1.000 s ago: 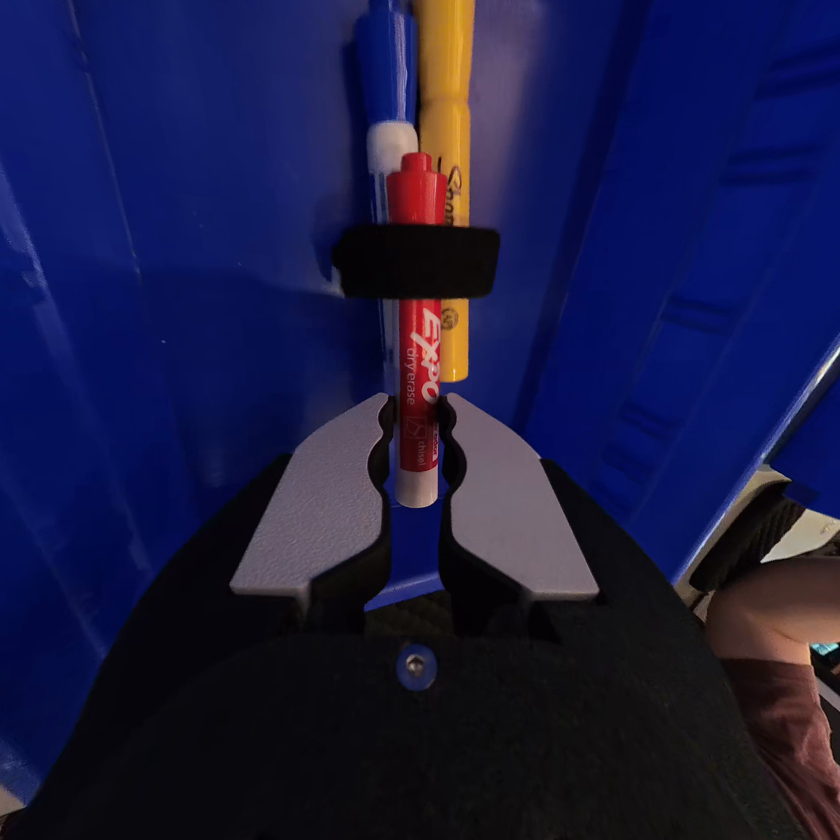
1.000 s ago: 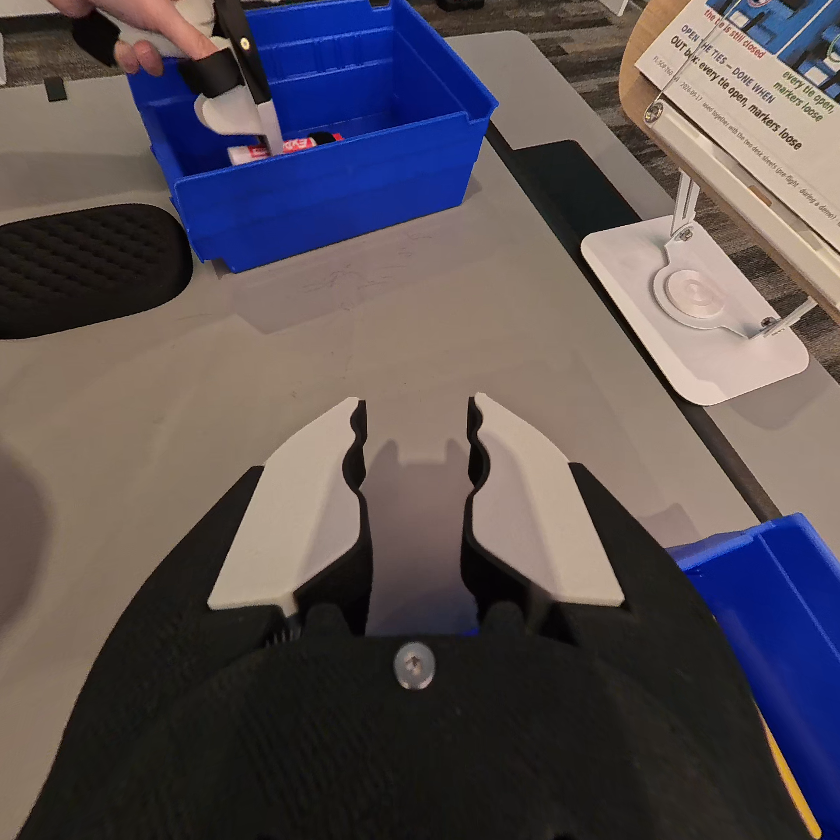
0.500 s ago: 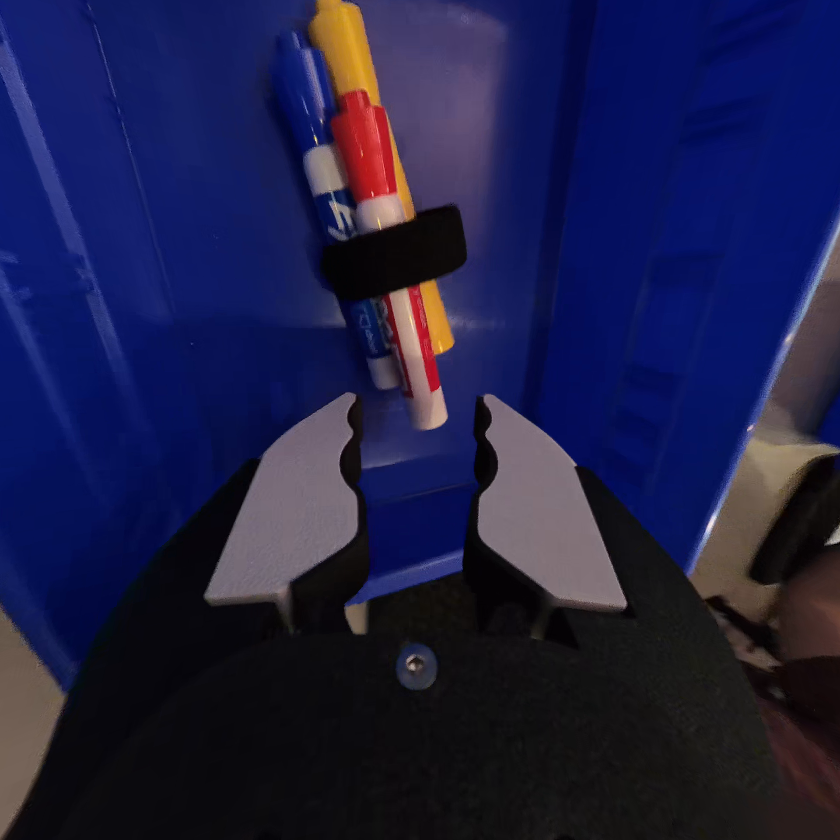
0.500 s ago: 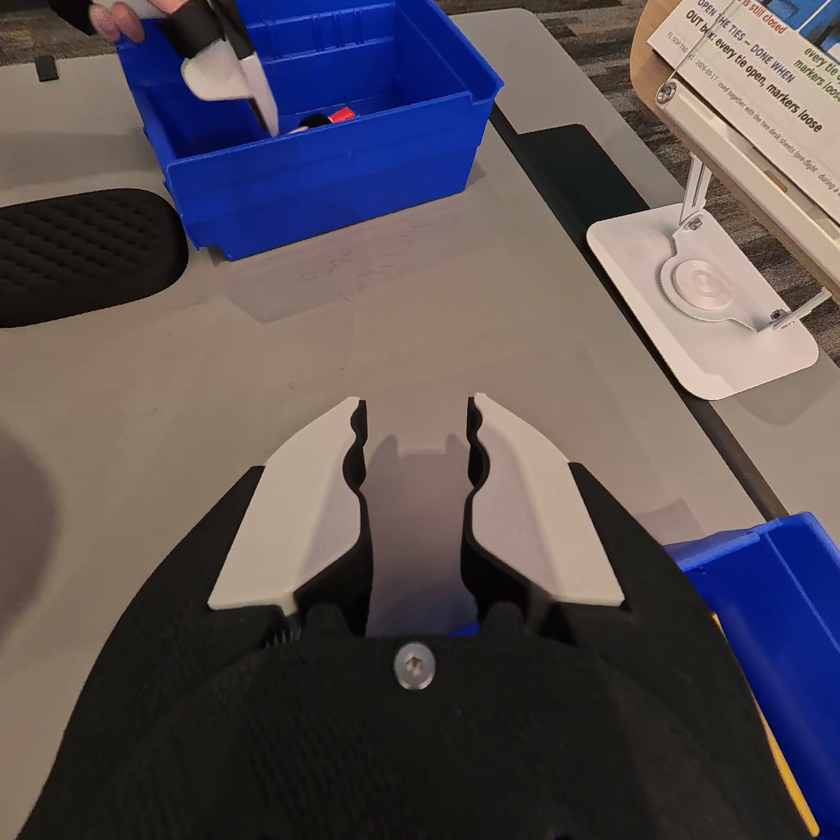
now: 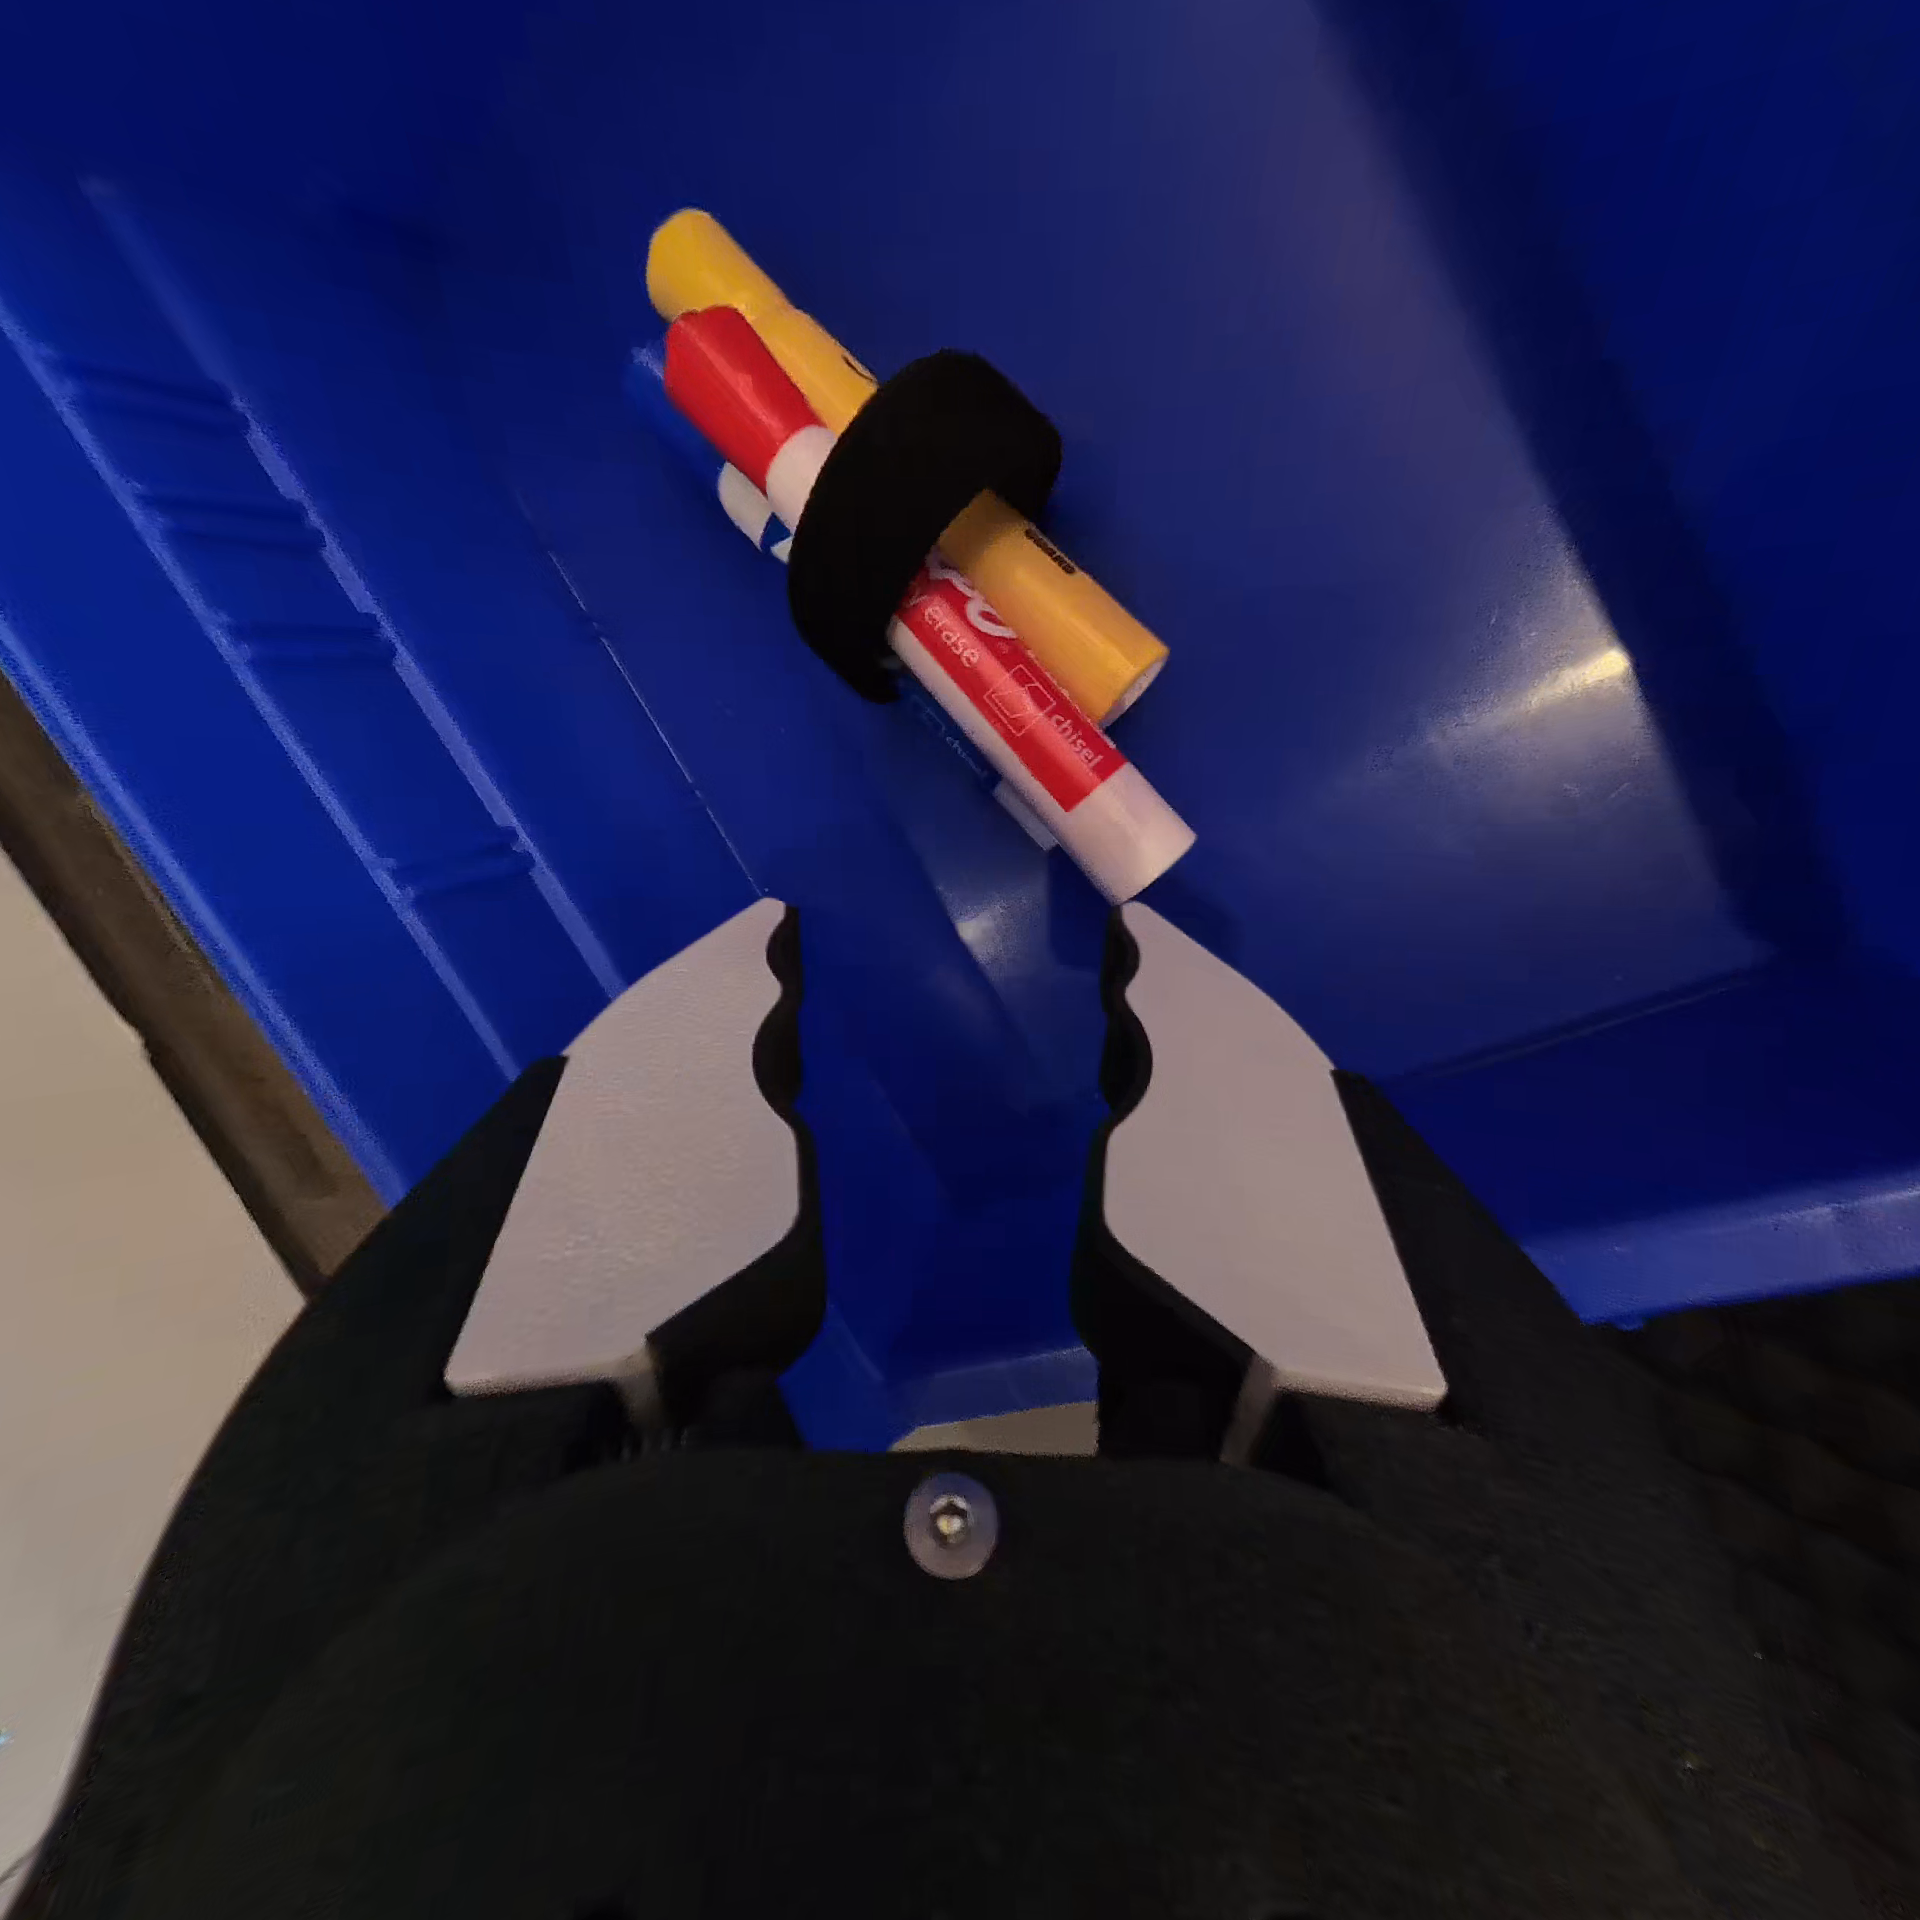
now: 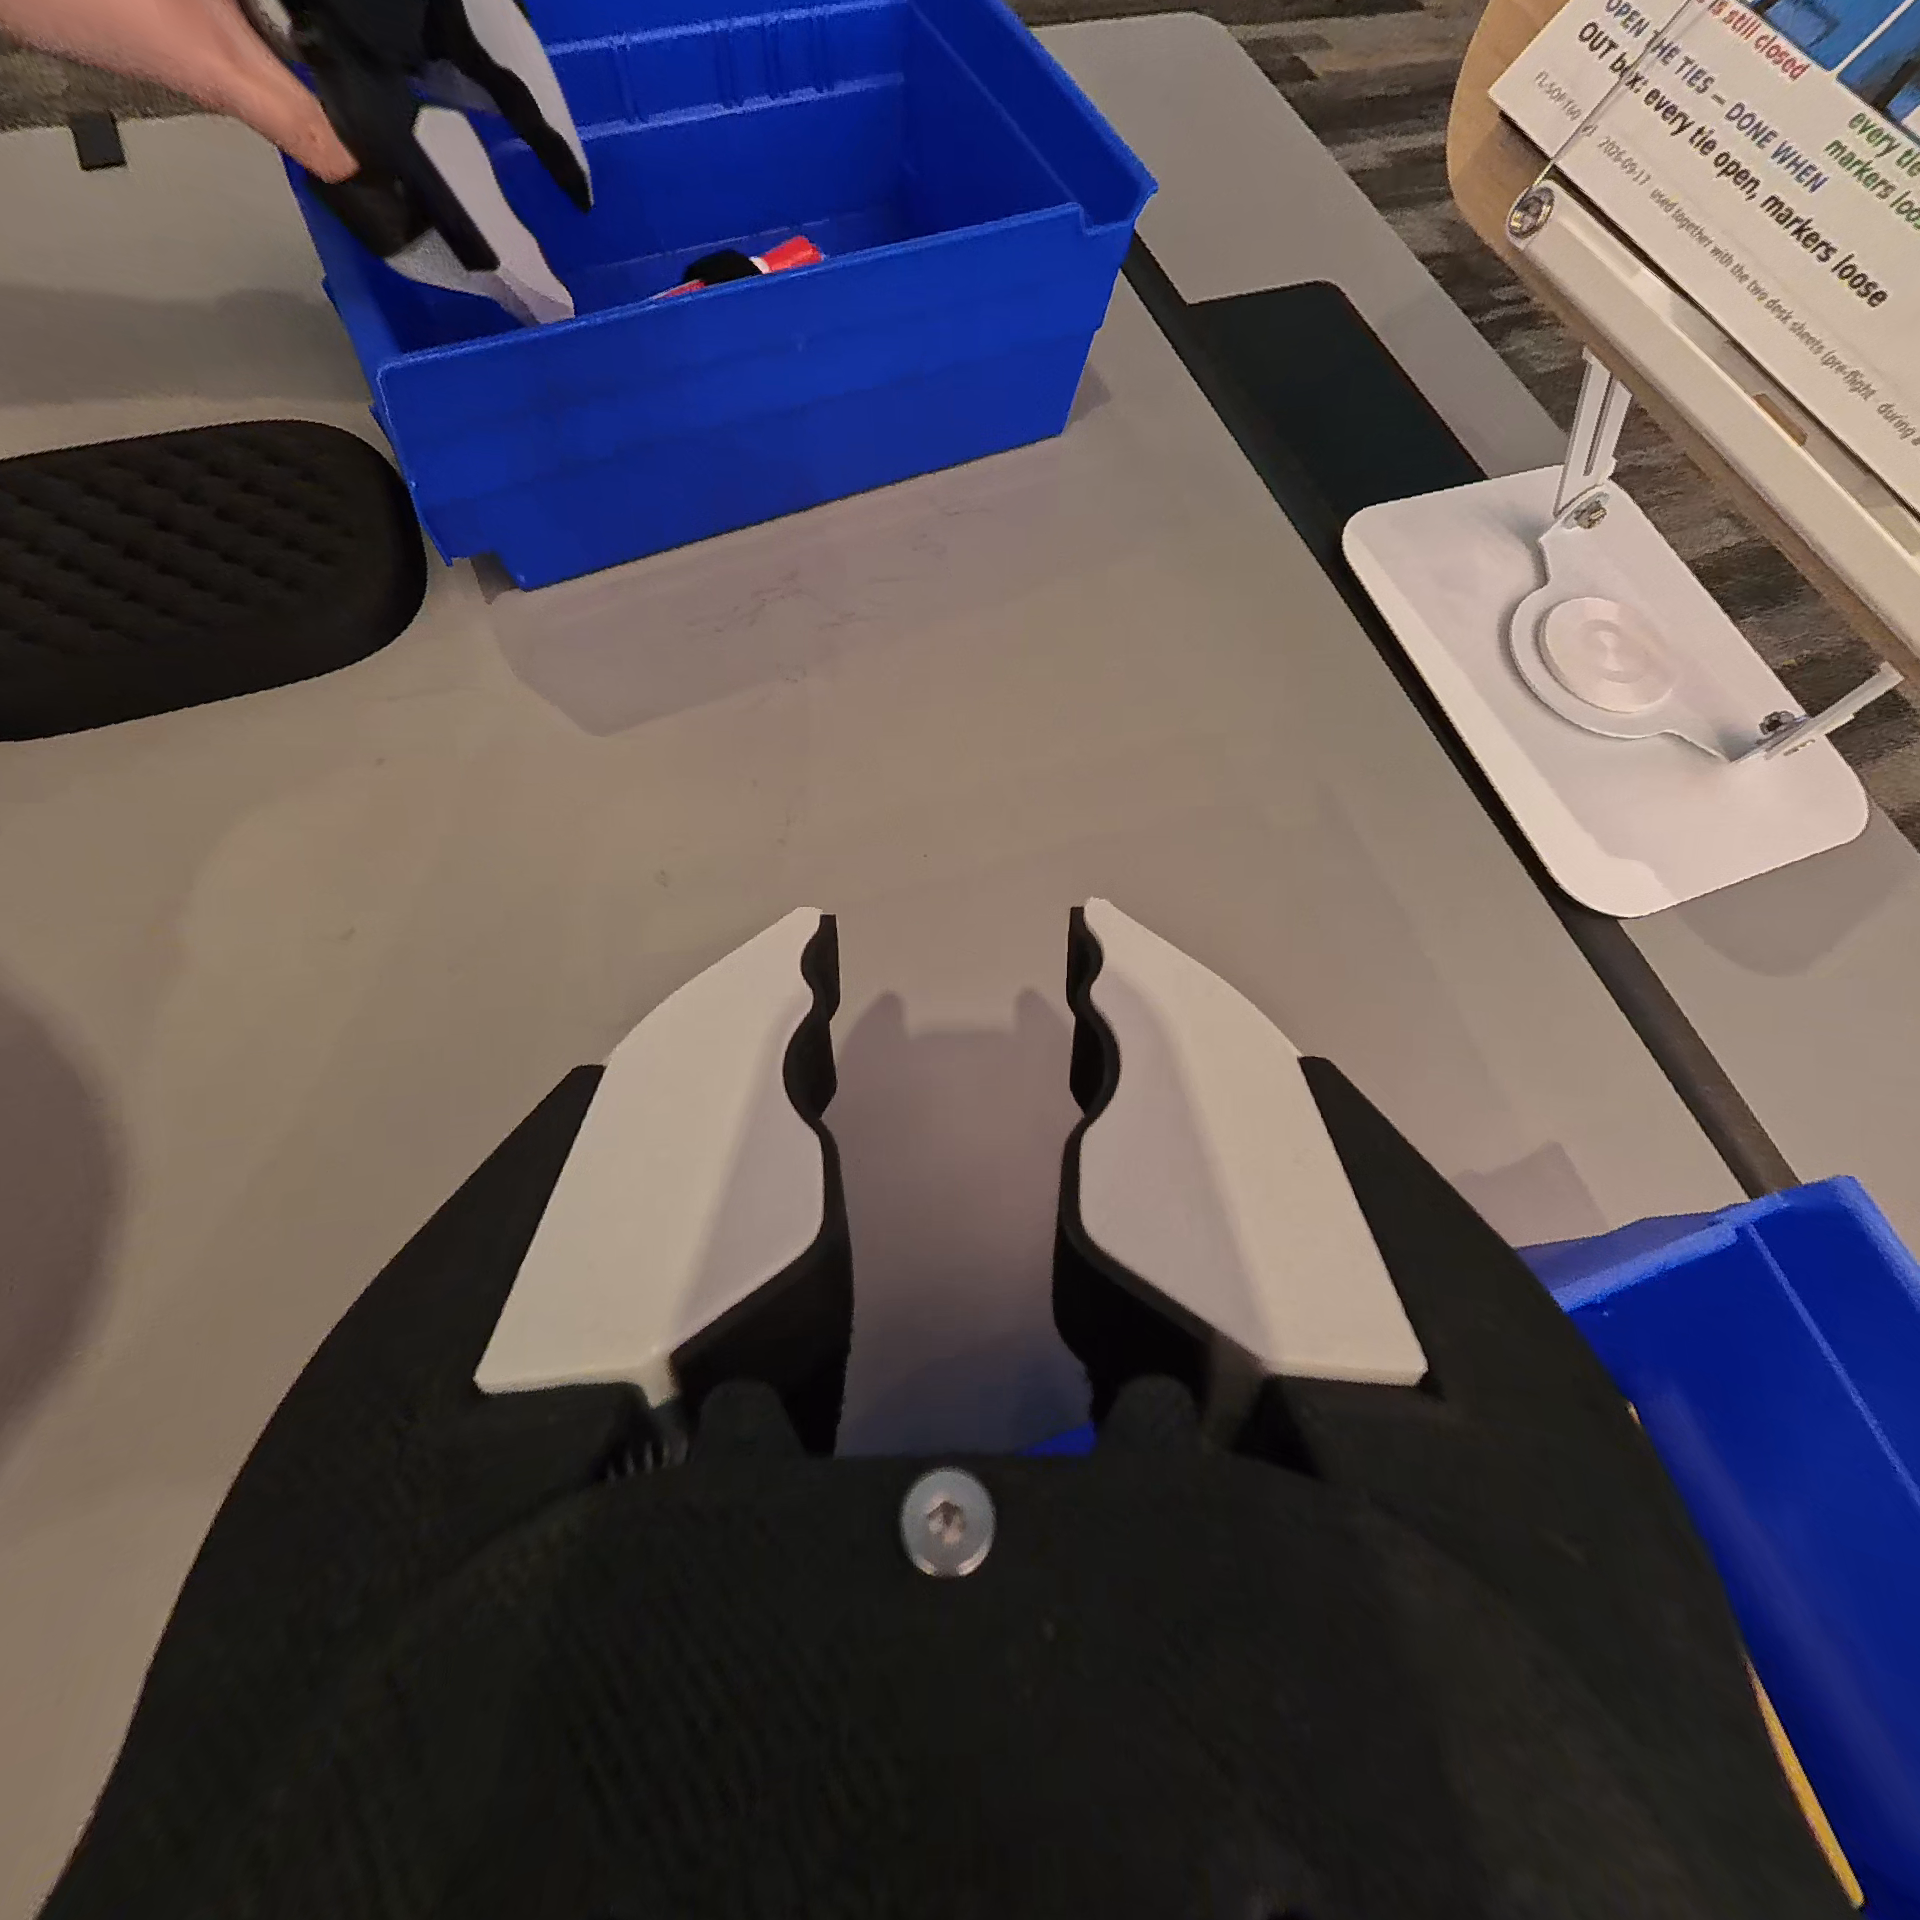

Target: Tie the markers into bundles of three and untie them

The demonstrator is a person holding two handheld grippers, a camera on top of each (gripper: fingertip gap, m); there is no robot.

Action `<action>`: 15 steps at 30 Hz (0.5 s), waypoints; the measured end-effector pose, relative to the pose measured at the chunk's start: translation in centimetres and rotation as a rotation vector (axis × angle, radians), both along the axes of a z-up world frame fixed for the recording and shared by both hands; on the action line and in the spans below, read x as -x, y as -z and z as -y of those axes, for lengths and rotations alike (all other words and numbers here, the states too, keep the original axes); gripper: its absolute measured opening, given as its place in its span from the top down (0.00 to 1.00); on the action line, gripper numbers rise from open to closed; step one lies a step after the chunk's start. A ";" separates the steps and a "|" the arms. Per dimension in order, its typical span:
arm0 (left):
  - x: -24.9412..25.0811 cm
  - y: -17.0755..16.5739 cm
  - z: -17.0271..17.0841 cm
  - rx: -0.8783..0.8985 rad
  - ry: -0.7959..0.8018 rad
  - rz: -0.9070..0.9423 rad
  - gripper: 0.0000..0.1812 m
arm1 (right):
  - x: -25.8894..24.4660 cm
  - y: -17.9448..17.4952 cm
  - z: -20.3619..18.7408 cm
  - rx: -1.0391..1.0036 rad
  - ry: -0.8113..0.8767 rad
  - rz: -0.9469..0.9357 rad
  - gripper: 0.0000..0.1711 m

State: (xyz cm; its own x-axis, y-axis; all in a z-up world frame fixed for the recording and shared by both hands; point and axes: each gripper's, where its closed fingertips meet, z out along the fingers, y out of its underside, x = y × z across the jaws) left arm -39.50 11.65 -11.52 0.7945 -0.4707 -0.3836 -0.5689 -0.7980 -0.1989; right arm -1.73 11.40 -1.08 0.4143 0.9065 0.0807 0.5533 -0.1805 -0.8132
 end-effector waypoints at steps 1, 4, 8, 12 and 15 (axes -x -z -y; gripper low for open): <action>-0.3 0.1 0.0 -0.005 0.015 0.003 0.70 | 0.0 0.0 0.0 0.001 0.001 -0.001 0.75; -0.9 0.1 -0.1 -0.011 0.009 0.049 0.71 | -0.1 0.1 -0.1 0.001 0.001 0.003 0.75; -1.1 0.4 -0.3 -0.001 -0.016 0.096 0.69 | -0.1 0.1 -0.1 0.001 0.003 0.006 0.75; -1.8 0.7 0.1 0.018 -0.008 0.111 0.69 | -0.2 0.1 -0.1 0.001 0.006 0.003 0.75; -2.1 0.5 -0.4 -0.010 0.014 0.098 0.71 | -0.2 0.1 -0.2 0.003 0.006 0.001 0.75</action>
State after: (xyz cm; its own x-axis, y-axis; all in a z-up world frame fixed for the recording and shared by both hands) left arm -37.45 12.08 -12.06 0.8221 -0.4781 -0.3091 -0.5570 -0.7880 -0.2625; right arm -1.56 11.59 -1.18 0.4198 0.9042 0.0781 0.5531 -0.1867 -0.8119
